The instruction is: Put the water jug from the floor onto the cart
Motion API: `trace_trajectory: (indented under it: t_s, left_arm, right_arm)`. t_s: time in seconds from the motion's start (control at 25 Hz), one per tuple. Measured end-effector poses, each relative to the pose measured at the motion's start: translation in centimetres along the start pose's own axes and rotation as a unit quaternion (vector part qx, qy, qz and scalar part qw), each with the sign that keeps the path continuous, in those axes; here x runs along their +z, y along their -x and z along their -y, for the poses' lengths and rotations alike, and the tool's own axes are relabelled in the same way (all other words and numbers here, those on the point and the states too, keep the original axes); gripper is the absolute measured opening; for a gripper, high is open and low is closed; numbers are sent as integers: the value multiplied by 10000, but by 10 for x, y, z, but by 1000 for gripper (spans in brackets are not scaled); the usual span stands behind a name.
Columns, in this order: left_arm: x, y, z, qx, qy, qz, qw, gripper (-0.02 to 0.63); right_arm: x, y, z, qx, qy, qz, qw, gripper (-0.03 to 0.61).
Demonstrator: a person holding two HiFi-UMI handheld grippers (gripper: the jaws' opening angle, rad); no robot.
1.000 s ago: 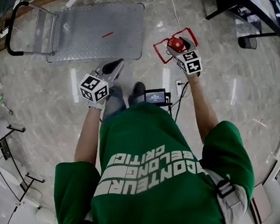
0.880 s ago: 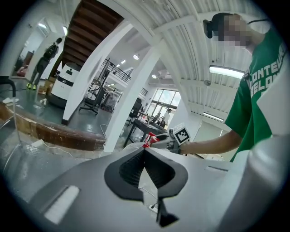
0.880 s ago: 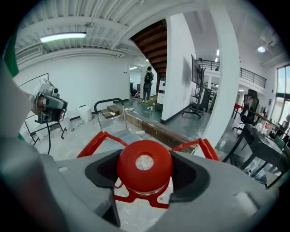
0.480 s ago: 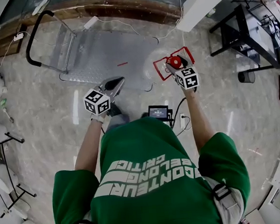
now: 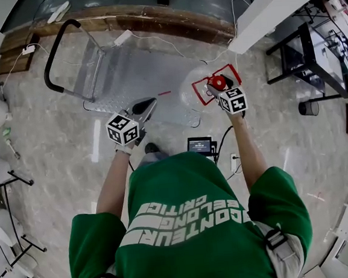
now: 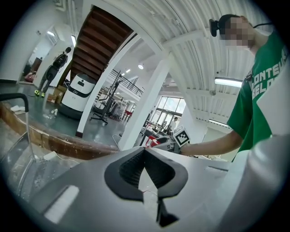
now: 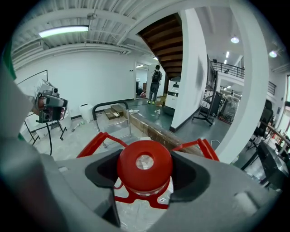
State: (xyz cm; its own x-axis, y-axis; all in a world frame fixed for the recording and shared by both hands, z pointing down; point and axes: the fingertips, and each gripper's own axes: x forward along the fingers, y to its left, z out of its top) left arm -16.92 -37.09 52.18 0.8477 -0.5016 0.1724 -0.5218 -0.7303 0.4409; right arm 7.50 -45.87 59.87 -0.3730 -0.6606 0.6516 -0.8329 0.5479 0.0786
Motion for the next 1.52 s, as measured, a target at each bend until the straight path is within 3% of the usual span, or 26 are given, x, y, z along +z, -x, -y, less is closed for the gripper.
trace_trajectory:
  t_s: [0.32, 0.68, 1.2, 1.52]
  left_arm:
    - [11, 32, -47, 102, 129, 83, 9998, 9]
    - [18, 51, -80, 653, 517, 224, 9963, 5]
    - [-17, 56, -120, 1800, 1206, 193, 9760, 6]
    - [-14, 63, -139, 2248, 1316, 284, 9650, 6]
  right_arm:
    - [24, -56, -36, 228, 153, -227, 9994, 299]
    - [32, -129, -61, 796, 511, -639, 9935, 299]
    - [-29, -249, -92, 1782, 1253, -1791, 9594, 299]
    - [-78, -294, -81, 1800, 1654, -2702, 9312, 299]
